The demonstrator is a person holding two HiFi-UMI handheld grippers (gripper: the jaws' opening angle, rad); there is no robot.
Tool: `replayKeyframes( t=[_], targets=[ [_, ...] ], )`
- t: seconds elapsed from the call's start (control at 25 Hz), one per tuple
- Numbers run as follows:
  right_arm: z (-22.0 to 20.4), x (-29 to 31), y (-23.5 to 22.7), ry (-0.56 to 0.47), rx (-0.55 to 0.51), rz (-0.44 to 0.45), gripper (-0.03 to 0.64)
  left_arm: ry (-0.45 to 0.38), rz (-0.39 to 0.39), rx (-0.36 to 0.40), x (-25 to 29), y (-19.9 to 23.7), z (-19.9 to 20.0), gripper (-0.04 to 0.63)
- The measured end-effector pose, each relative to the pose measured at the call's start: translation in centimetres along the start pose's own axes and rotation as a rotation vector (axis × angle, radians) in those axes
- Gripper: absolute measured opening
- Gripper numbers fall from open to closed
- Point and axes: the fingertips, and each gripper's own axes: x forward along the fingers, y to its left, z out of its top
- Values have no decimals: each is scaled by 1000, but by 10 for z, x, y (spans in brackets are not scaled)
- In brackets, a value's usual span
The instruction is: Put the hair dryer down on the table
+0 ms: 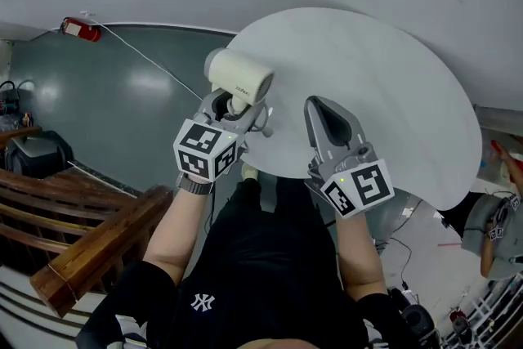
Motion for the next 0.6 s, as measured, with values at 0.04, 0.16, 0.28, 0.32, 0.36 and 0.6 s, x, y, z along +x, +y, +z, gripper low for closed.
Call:
replayKeyframes(
  t=[0.04,0.16,0.28,0.32,0.36,0.6],
  targets=[
    [-5,2,-7,9,8,-1,21,16,3,0,8,2,-5,204],
    [-14,9,-24,25,26,-8,21,59,4,-1,28,7,-19,204],
    [-23,17,-39,29,46,-13,21,101,9,13,46,14,-33,204],
    [-25,19,-42,30,52,-15,21,115,10,18,51,16,-38,204],
    [-27,21,-45,31,57,-16,21,127,10,21,55,17,-42,204],
    [-39,32,-67,48,70,-13,21,175,13,15,91,24,-58,204]
  ],
)
